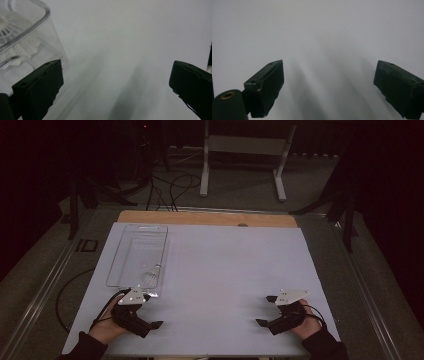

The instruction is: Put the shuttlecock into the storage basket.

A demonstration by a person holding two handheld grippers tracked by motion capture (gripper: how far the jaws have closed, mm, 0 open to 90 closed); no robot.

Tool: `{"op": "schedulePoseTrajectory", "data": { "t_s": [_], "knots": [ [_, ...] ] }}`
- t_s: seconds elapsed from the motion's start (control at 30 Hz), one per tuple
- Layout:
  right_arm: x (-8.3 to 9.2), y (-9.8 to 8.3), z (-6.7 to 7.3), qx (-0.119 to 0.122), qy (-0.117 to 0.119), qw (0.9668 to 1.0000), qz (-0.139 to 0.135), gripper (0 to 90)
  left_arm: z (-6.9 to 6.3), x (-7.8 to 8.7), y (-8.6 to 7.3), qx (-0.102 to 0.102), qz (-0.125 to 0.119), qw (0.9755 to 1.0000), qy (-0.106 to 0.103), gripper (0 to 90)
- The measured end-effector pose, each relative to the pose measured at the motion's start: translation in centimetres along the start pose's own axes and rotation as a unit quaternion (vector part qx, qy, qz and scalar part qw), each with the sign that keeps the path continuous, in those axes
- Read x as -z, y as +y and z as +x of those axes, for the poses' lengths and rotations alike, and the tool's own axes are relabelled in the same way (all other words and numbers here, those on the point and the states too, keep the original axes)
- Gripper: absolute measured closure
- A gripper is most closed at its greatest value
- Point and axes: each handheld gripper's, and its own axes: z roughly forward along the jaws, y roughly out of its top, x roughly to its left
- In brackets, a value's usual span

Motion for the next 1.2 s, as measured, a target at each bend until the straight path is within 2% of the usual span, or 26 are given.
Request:
{"op": "schedulePoseTrajectory", "data": {
  "t_s": [0.3,0.4,0.47,0.67,0.77,0.9,1.2],
  "knots": [
    [0.2,-0.5,-0.2,-0.01,-0.004,0.9999,-0.007,9.5,0.1,0.0,-0.9,0.025,-0.031,0.9991,0.015,0.3],
    [0.2,-0.5,-0.2,-0.01,-0.006,0.9999,-0.008,9.4,0.2,-0.1,-1.0,0.026,-0.033,0.999,0.018,0.3],
    [0.2,-0.5,-0.3,-0.012,-0.011,0.9998,-0.012,9.4,0.2,-0.1,-1.0,0.03,-0.044,0.9984,0.018,0.3],
    [0.0,-0.6,-0.4,-0.014,-0.013,0.9997,-0.016,9.4,0.3,-0.1,-1.3,0.015,-0.049,0.9982,0.032,0.3],
    [-0.2,-0.6,-0.4,-0.011,-0.012,0.9998,-0.015,9.5,0.3,-0.1,-1.4,0.015,-0.053,0.998,0.032,0.3],
    [-0.4,-0.5,-0.3,-0.007,-0.013,0.9998,-0.012,9.4,0.3,0.0,-1.4,0.005,-0.059,0.9979,0.027,0.3],
    [-0.8,-0.5,-0.2,-0.004,-0.014,0.9999,0.001,9.5,0.2,-0.1,-1.4,0.004,-0.054,0.9982,0.025,0.3]
  ]
}}
